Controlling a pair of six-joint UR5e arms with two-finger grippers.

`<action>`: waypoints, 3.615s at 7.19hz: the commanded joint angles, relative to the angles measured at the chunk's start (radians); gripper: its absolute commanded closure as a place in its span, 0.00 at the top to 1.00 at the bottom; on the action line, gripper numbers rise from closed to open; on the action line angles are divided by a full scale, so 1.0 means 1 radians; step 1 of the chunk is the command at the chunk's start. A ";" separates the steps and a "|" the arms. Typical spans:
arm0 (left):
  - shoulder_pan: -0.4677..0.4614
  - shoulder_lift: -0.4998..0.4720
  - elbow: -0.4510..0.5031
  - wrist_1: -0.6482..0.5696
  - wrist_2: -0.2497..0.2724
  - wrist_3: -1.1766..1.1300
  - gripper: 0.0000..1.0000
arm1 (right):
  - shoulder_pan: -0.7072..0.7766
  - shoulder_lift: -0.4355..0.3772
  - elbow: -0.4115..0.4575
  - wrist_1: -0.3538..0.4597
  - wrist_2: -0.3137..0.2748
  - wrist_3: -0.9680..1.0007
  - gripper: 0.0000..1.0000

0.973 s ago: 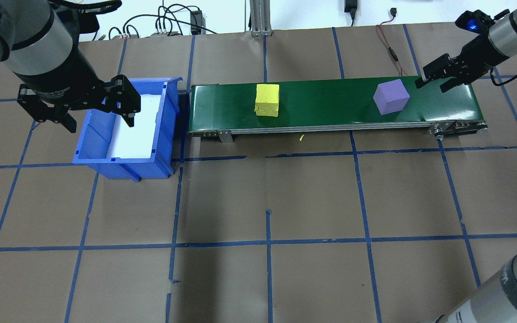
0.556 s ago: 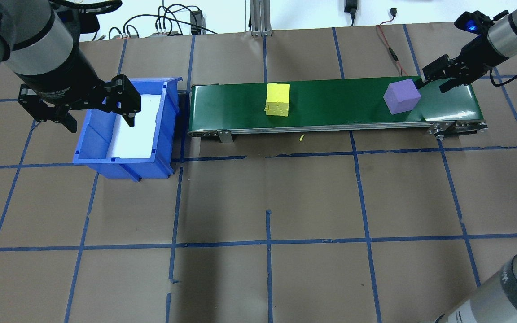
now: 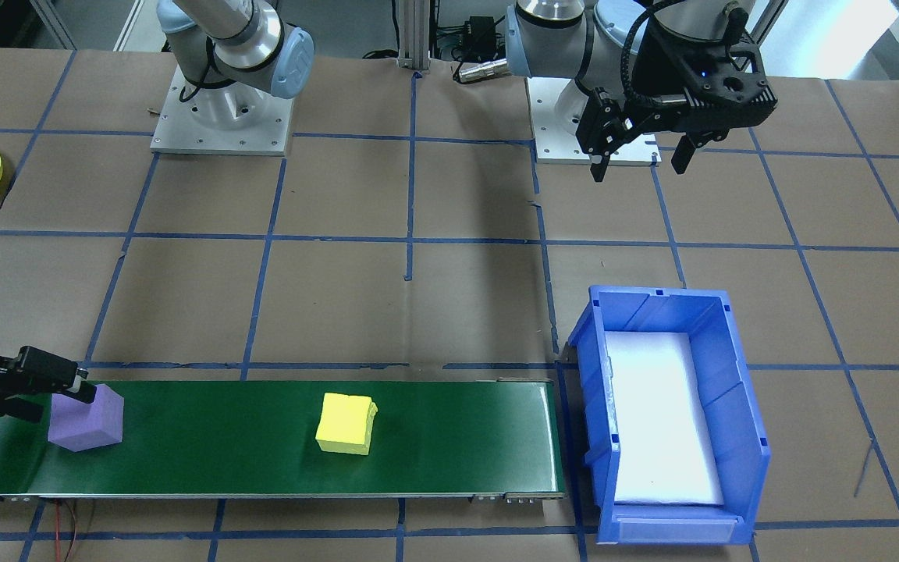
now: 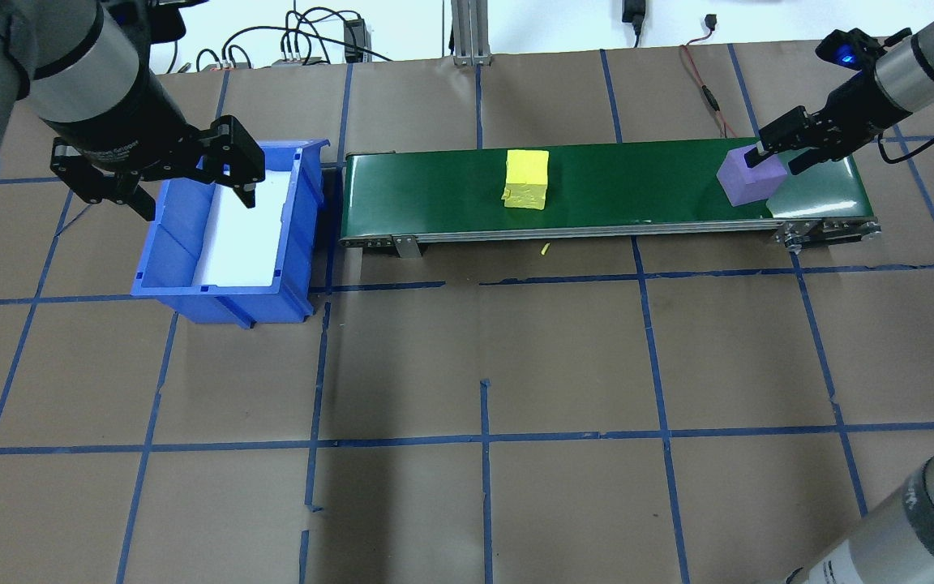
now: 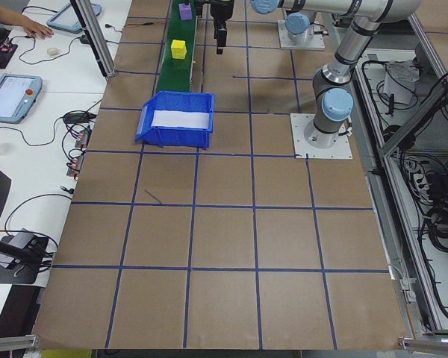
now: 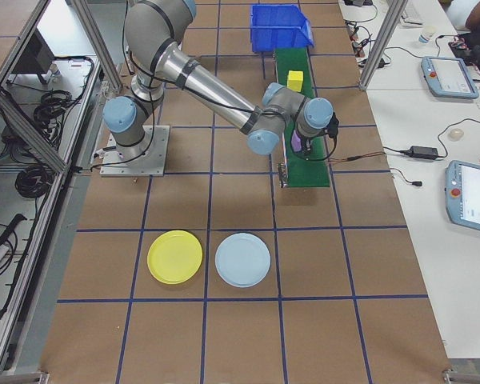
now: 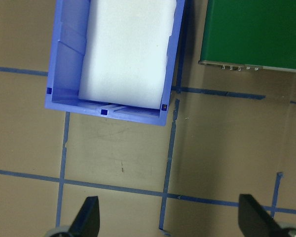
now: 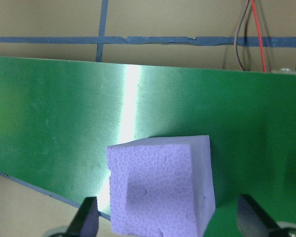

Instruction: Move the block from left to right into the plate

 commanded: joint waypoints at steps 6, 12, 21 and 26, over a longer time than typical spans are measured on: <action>0.035 -0.032 -0.020 0.001 -0.002 0.093 1.00 | 0.000 0.019 0.031 -0.074 -0.042 0.002 0.78; 0.040 -0.033 -0.028 0.006 -0.005 0.136 1.00 | -0.277 -0.021 -0.018 -0.036 -0.234 -0.199 0.27; 0.040 -0.033 -0.028 0.007 -0.003 0.134 1.00 | -0.680 0.068 0.048 -0.049 -0.270 -0.569 0.96; 0.040 -0.033 -0.028 0.007 -0.003 0.134 1.00 | -0.483 -0.063 0.033 -0.042 -0.267 -0.381 0.99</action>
